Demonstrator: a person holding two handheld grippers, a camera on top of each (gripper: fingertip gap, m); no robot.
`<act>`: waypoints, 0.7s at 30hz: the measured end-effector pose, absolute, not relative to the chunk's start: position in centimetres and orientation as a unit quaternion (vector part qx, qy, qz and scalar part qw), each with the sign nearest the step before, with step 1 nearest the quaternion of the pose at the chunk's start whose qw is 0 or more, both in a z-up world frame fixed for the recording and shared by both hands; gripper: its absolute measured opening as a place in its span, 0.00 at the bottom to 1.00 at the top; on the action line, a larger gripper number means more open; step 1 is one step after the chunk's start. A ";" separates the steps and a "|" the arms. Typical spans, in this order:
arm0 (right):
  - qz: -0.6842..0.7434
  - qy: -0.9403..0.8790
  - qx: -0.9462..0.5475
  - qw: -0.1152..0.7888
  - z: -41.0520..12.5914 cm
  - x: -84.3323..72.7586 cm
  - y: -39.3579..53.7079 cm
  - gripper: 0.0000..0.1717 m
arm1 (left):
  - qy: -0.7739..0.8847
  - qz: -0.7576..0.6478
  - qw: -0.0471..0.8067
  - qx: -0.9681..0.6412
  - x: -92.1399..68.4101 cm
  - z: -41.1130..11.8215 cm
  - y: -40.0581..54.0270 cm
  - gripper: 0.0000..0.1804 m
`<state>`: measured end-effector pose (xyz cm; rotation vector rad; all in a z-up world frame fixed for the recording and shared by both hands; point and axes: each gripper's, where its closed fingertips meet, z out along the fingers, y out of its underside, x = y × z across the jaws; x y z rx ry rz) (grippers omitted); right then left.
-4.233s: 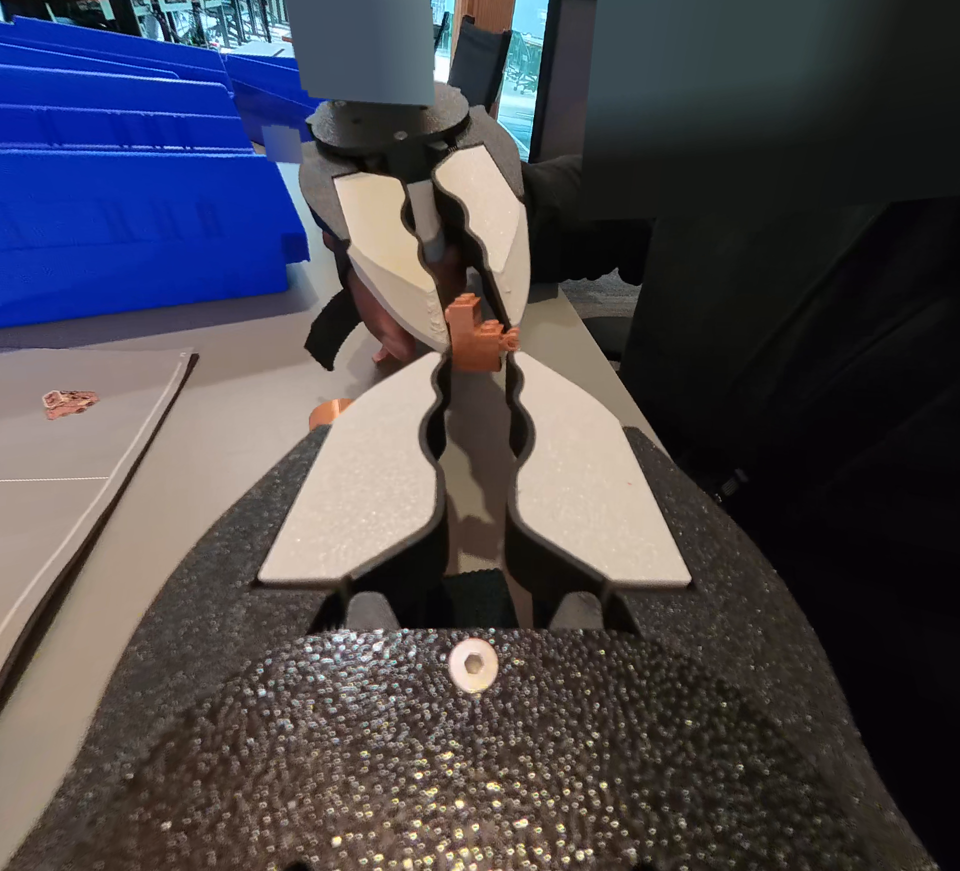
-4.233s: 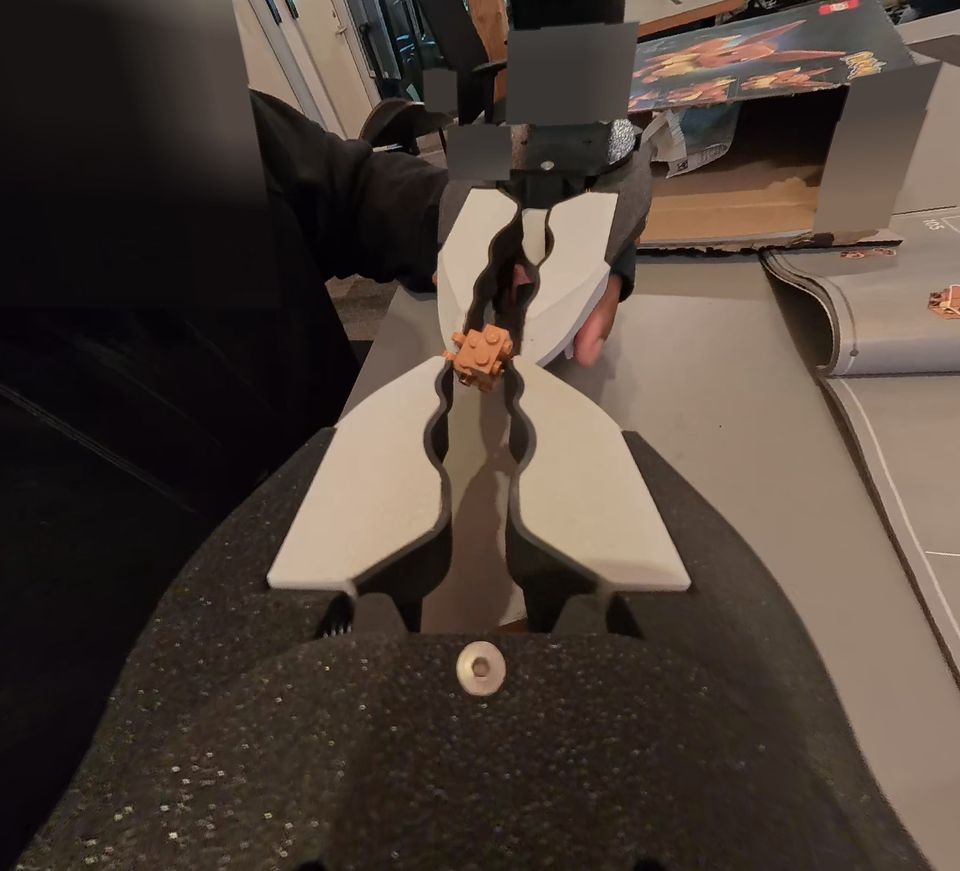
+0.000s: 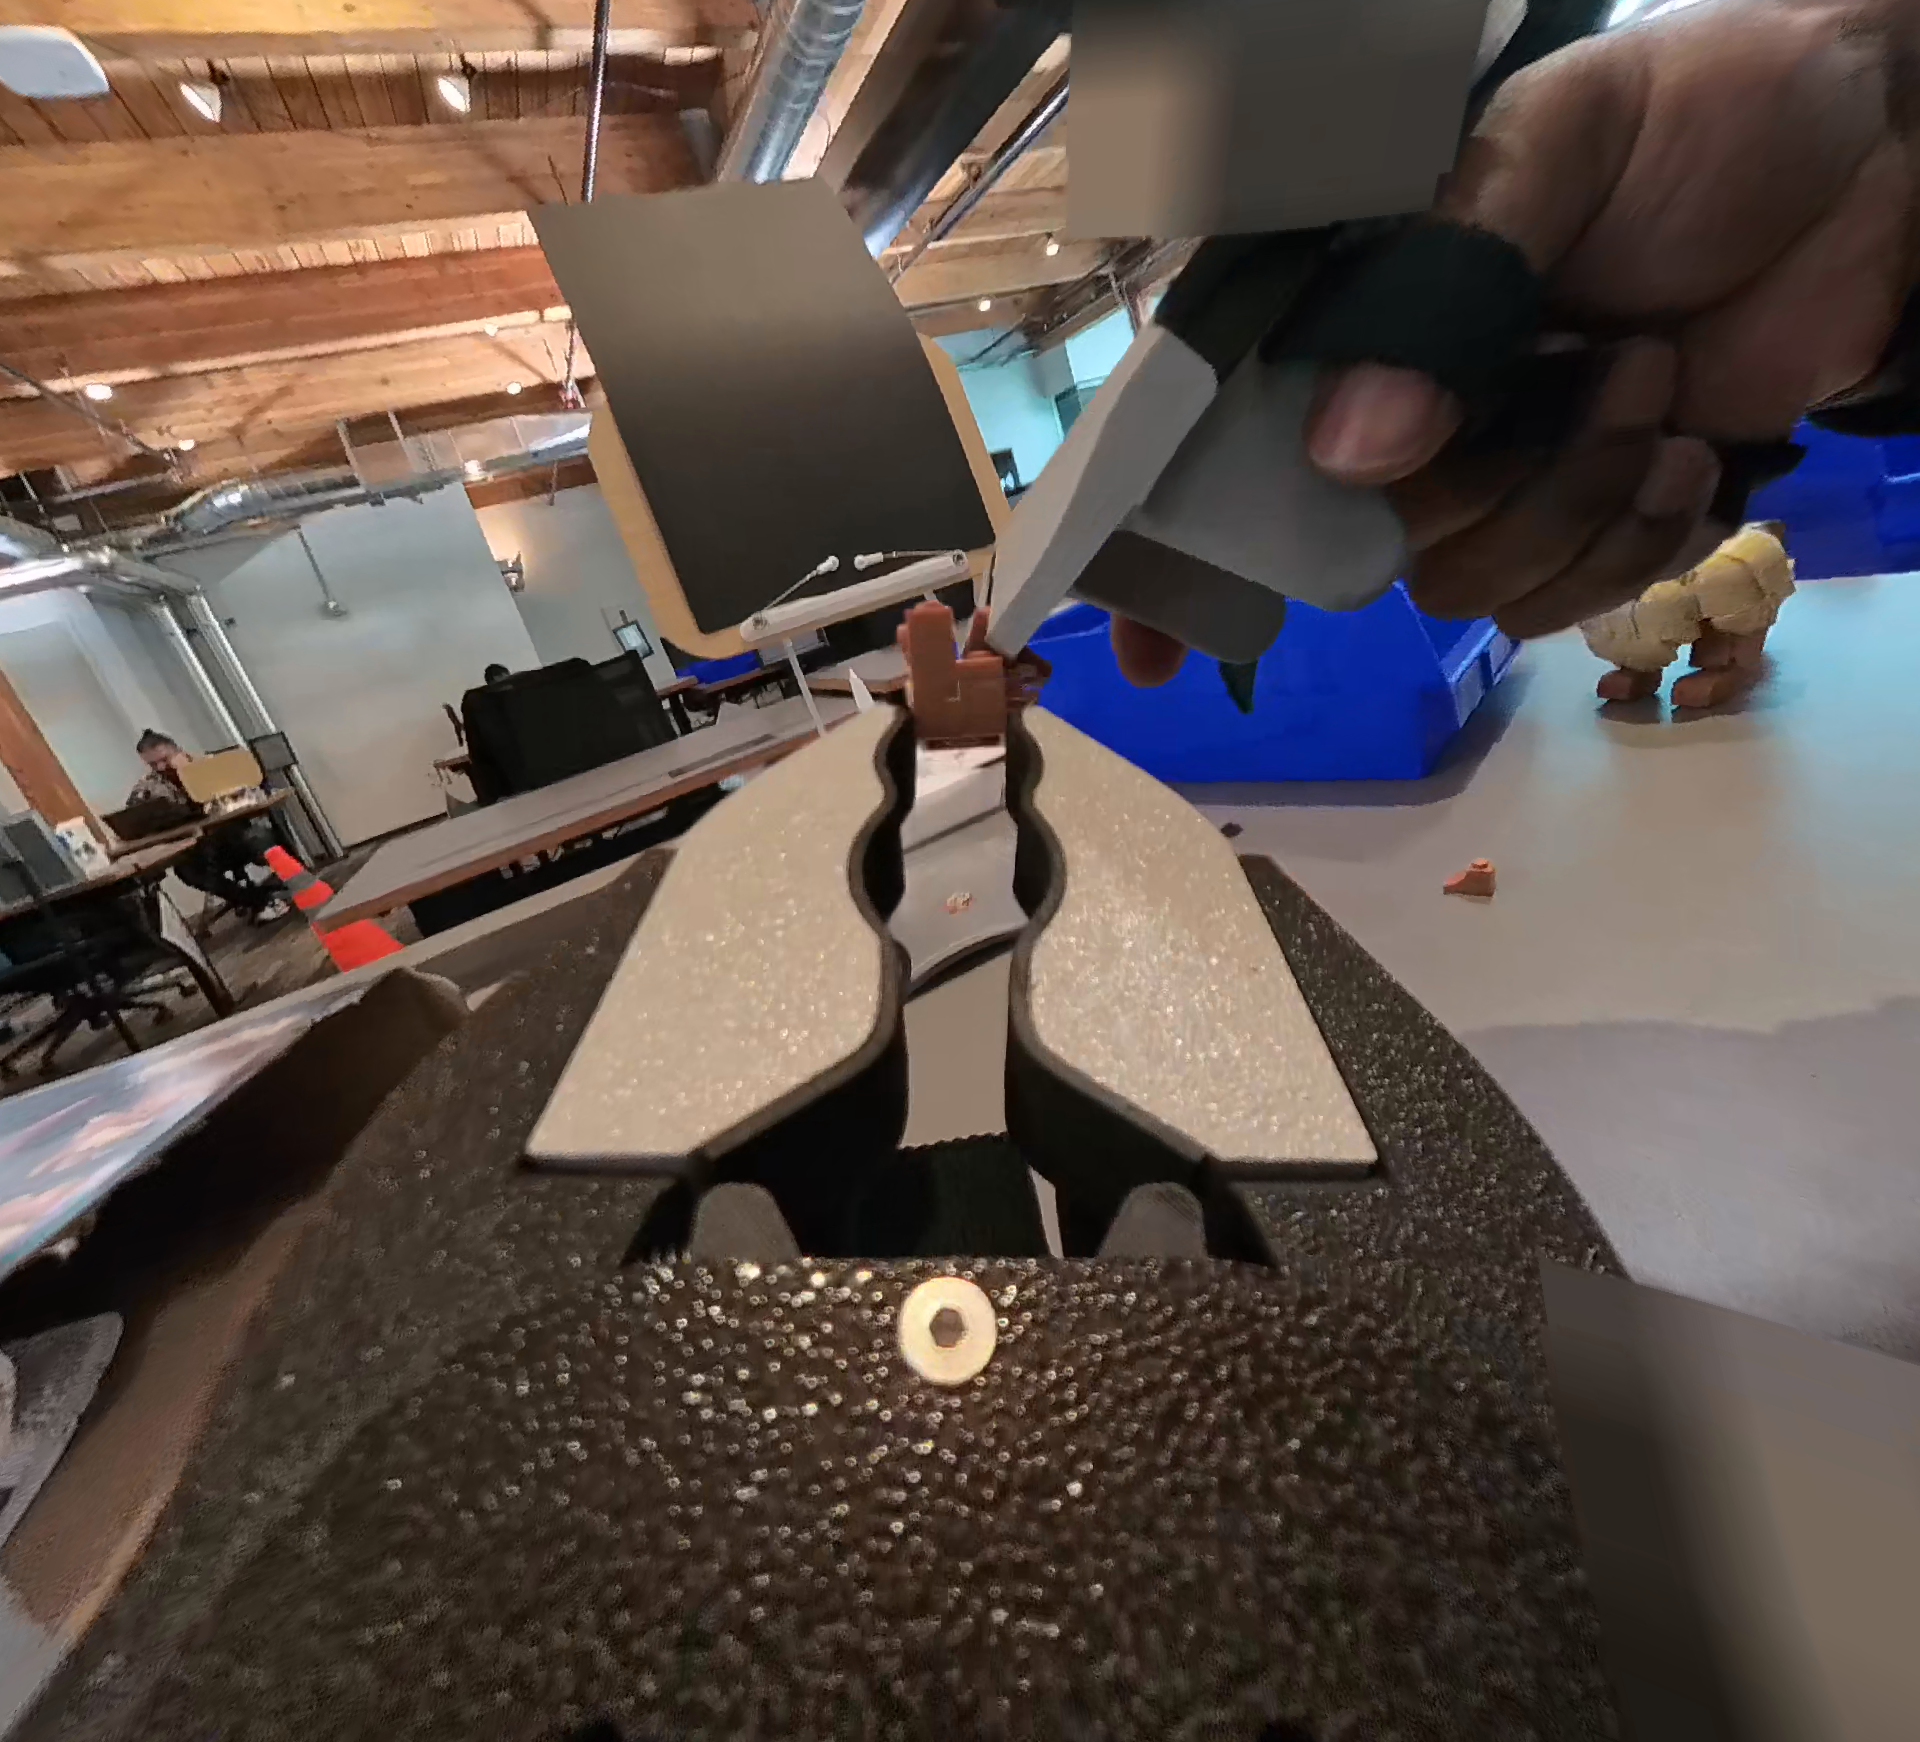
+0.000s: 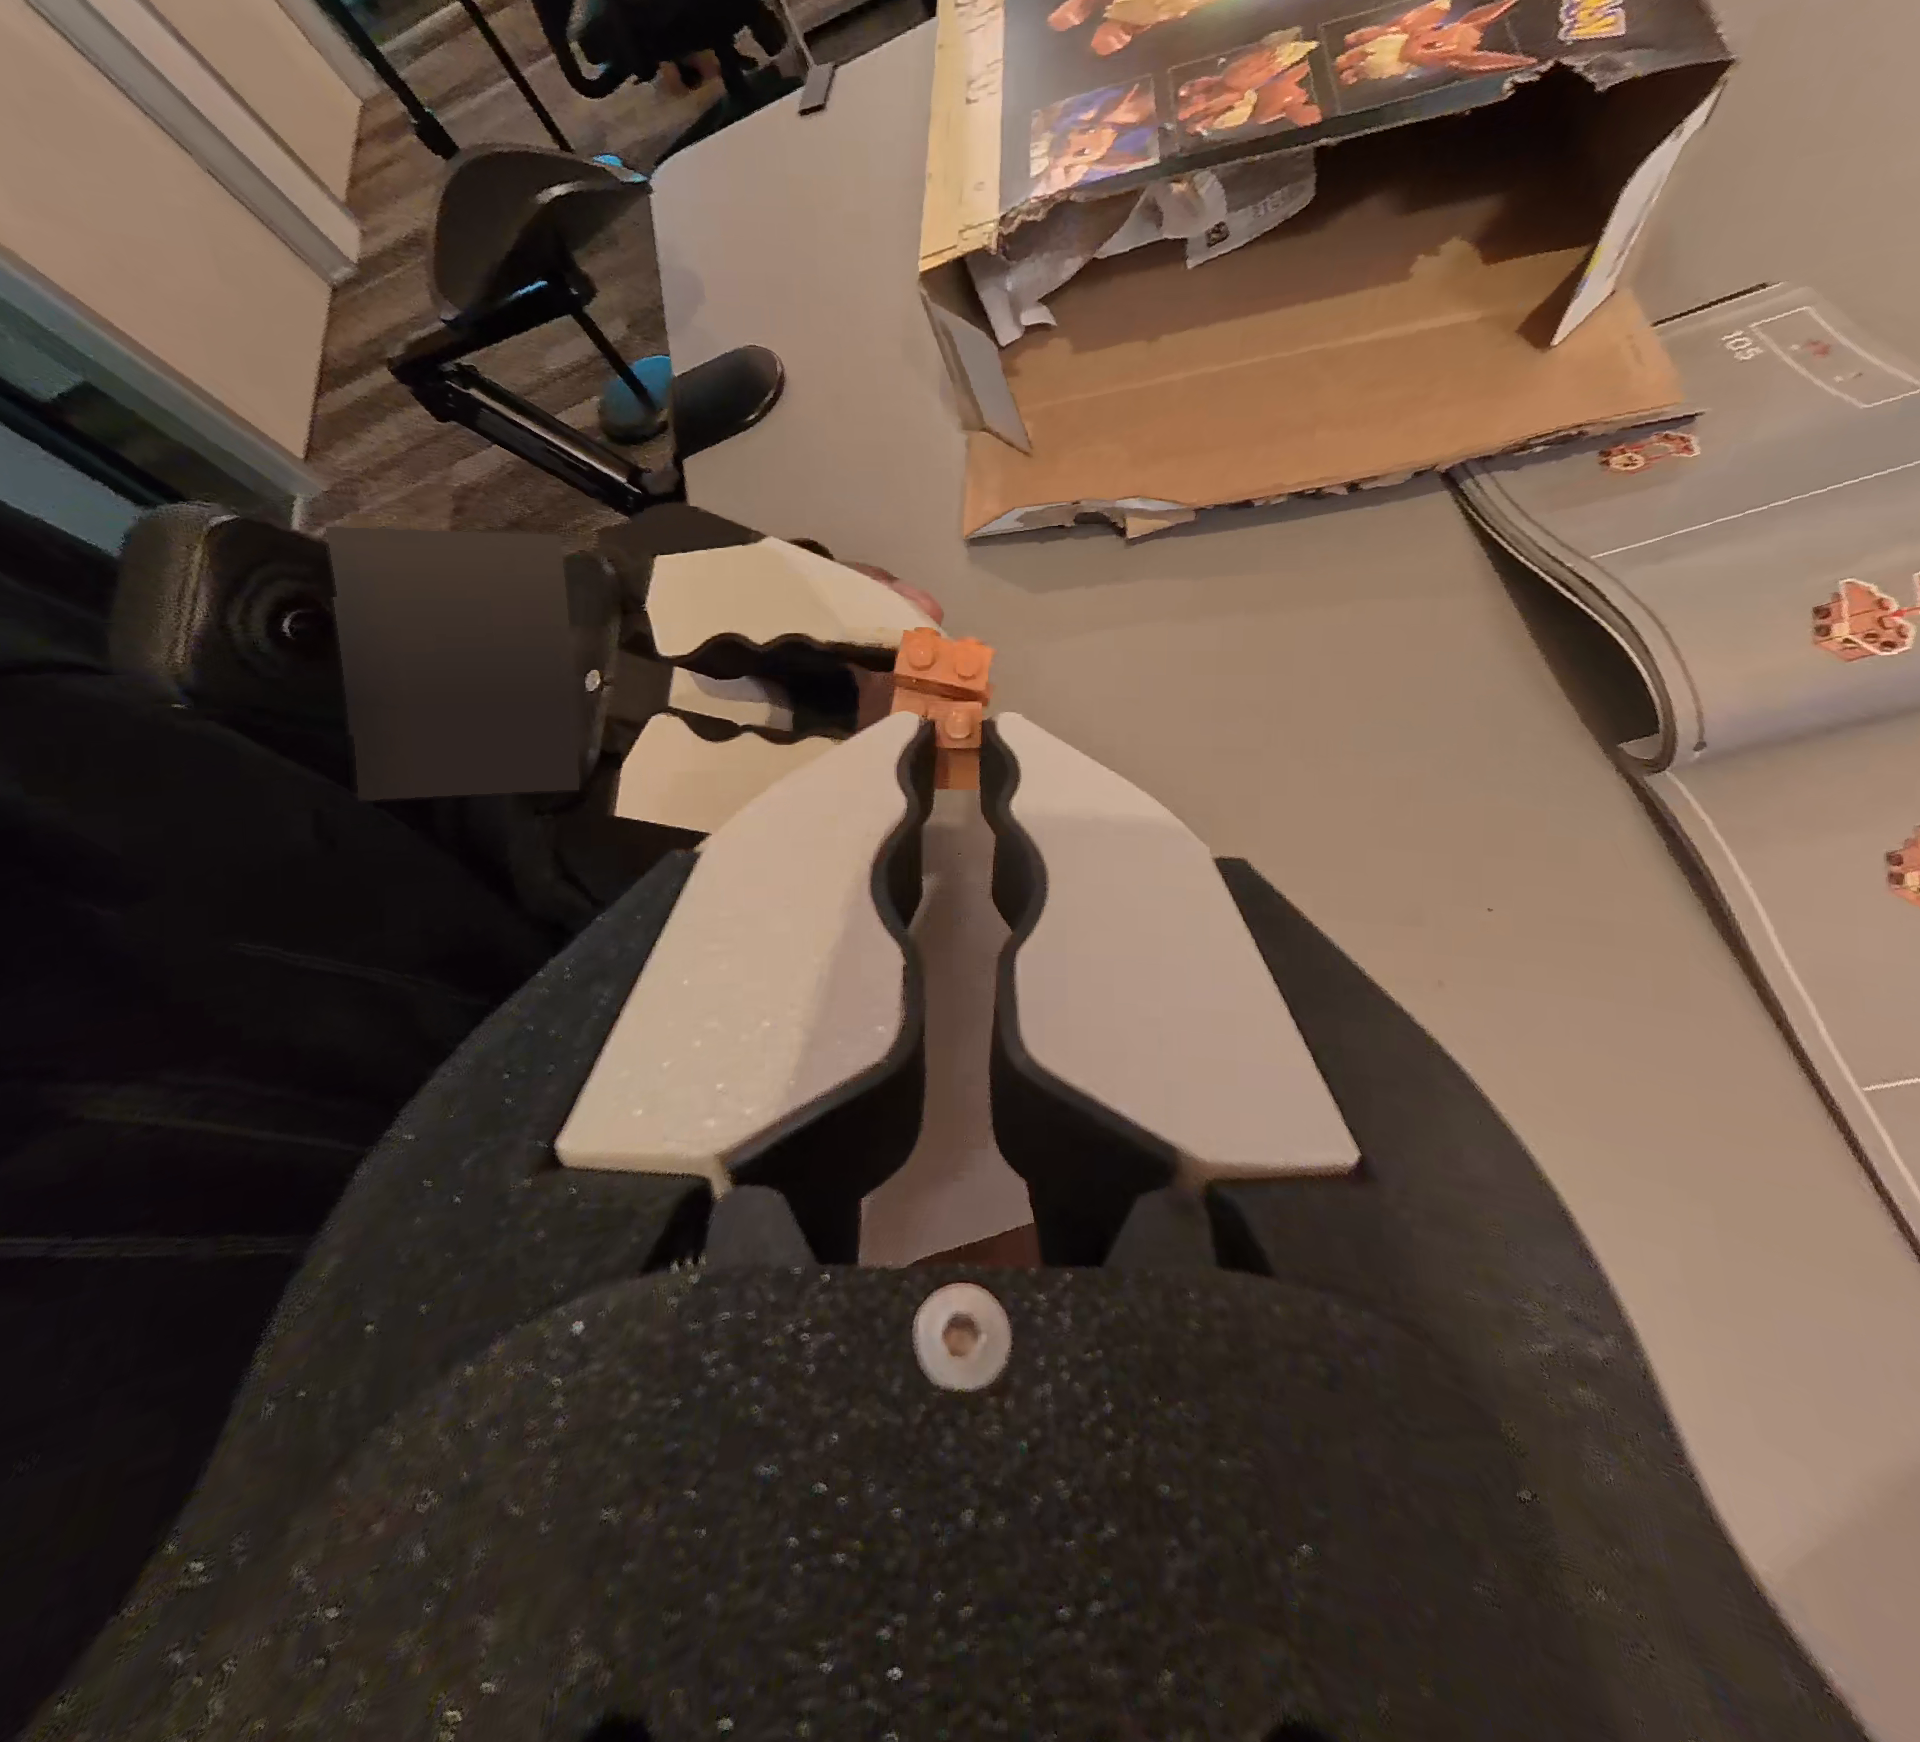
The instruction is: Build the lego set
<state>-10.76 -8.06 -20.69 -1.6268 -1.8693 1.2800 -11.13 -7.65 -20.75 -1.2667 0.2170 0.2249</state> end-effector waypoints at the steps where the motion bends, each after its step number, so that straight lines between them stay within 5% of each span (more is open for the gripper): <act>1: 0.456 -0.661 -0.571 0.170 -20.6 -10.6 -8.2 0.04 | 0.106 0.105 0.800 -0.581 -10.9 -20.5 -7.9 0.09; 21: 0.622 -0.577 -0.525 0.067 -19.7 -7.9 -10.7 0.04 | 0.222 0.015 0.839 -0.496 -8.0 -18.8 -10.6 0.08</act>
